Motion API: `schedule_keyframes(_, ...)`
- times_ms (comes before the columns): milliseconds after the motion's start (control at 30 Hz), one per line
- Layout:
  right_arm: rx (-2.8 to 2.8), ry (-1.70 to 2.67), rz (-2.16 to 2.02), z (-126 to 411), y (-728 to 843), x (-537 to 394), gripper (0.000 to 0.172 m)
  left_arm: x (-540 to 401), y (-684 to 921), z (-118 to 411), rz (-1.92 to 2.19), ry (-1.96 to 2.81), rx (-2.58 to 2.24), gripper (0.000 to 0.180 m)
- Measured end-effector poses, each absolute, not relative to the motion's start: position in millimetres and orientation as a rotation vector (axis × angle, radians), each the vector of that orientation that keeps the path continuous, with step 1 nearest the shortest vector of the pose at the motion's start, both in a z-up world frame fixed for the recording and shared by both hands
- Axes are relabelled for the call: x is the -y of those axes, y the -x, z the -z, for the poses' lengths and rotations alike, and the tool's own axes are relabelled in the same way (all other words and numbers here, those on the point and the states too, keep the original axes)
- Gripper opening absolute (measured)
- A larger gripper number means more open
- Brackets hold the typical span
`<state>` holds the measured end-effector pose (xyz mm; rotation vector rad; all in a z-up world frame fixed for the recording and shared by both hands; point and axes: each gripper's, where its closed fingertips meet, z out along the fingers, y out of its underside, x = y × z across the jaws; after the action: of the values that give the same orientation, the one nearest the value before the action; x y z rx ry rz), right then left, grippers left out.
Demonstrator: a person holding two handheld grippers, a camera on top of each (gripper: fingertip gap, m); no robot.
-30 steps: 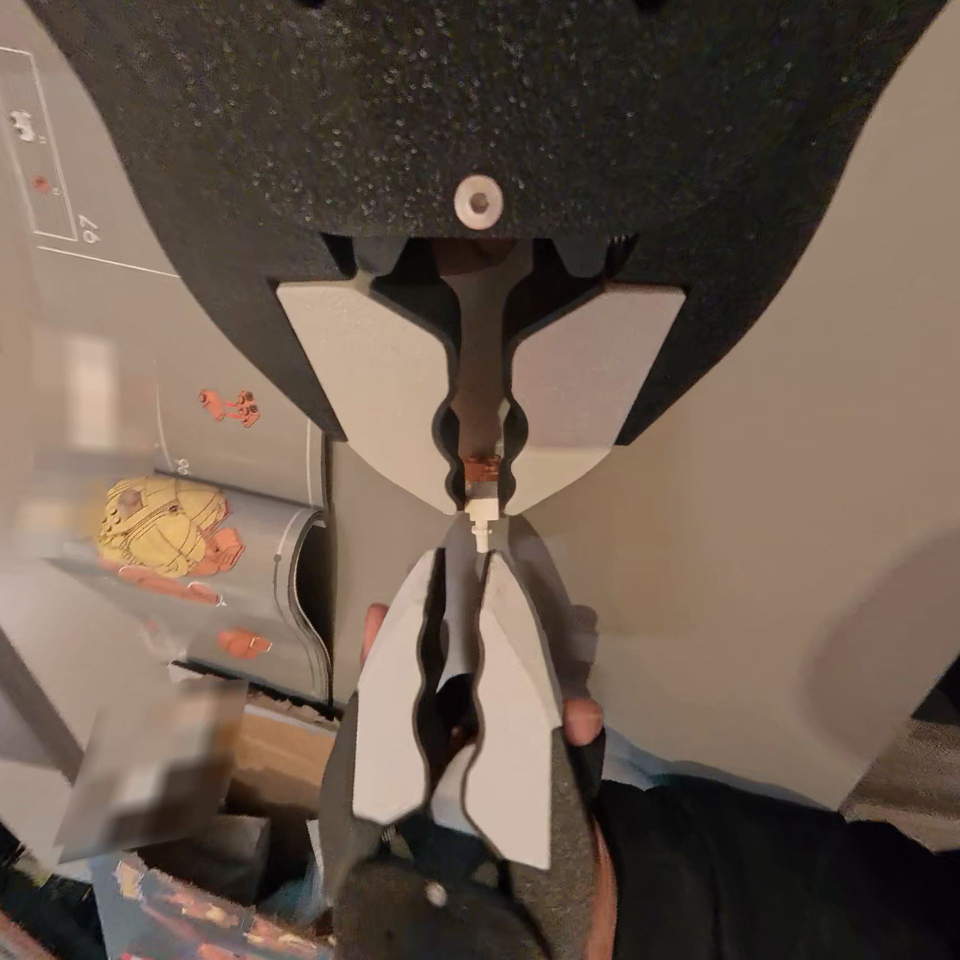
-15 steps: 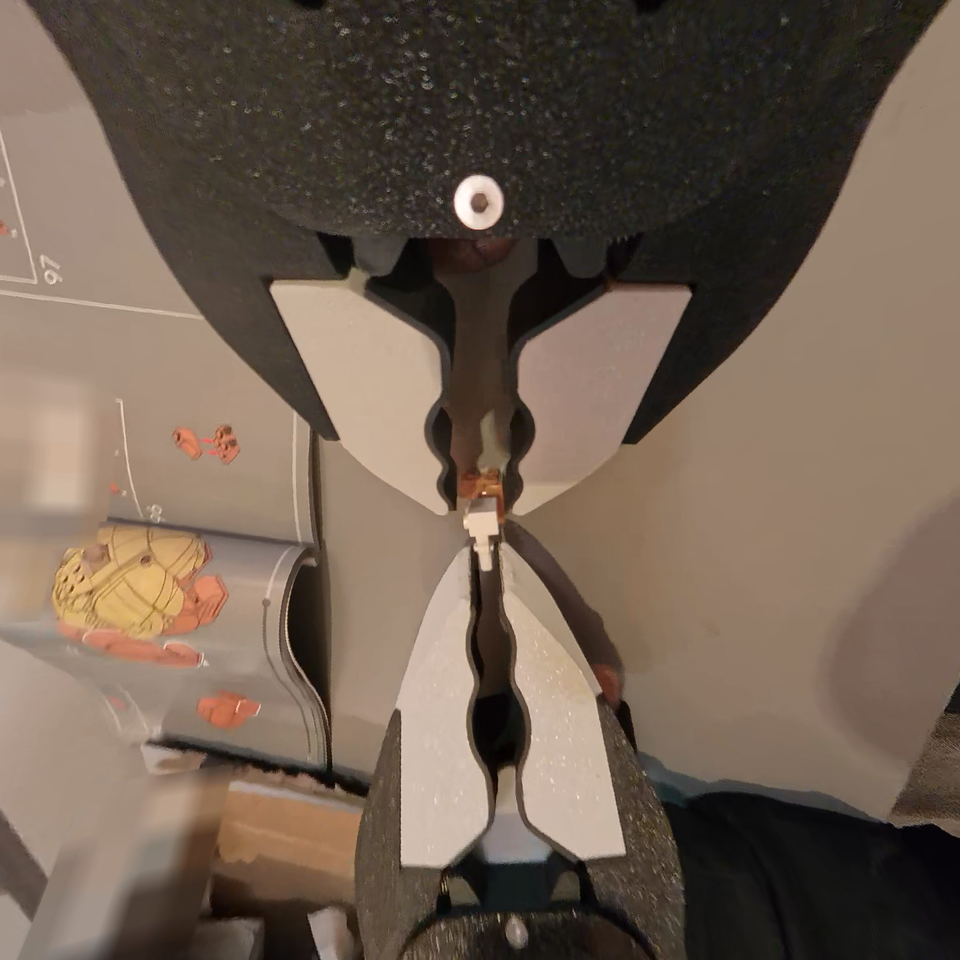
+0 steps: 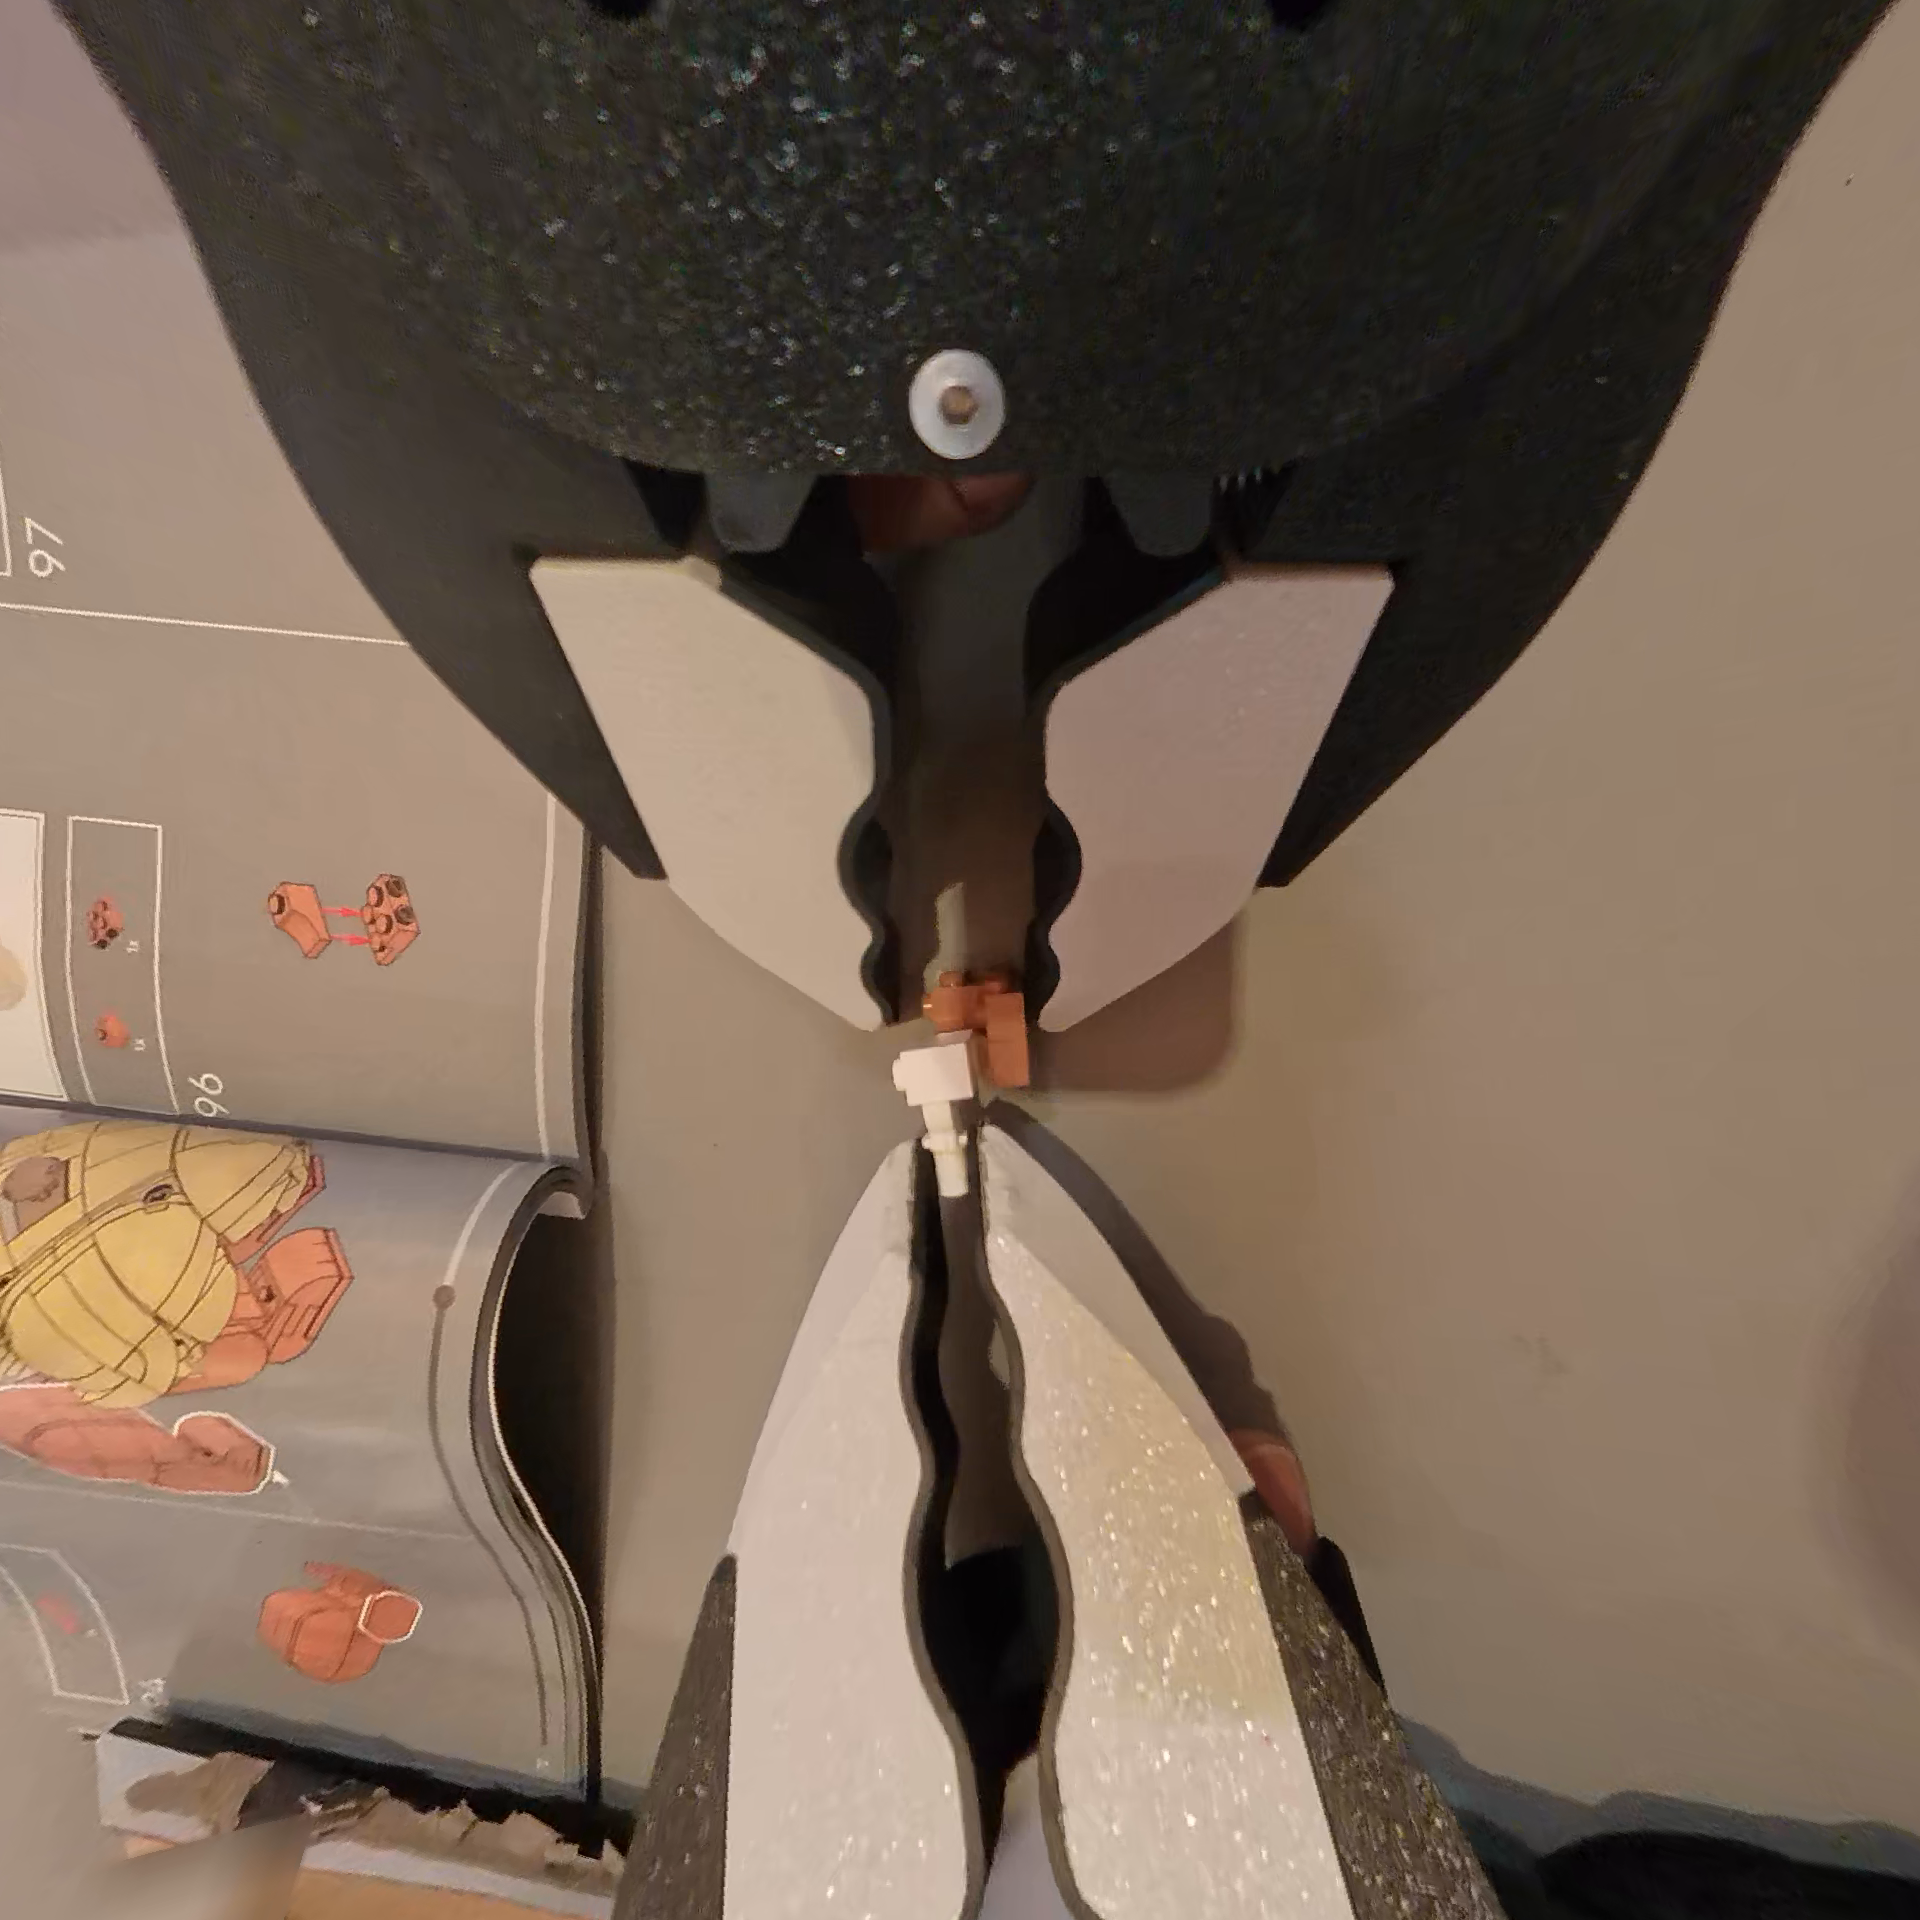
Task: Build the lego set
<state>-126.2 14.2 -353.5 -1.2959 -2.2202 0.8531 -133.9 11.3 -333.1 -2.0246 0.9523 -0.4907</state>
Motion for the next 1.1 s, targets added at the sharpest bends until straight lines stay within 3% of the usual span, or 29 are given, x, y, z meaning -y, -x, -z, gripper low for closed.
schedule_keyframes(1100, 2.196, 1.22, -0.823, 350.3, 128.9, -13.0, 0.018, -12.9, 136.3, 336.6, 0.153, 1.957, -1.176, 0.006)
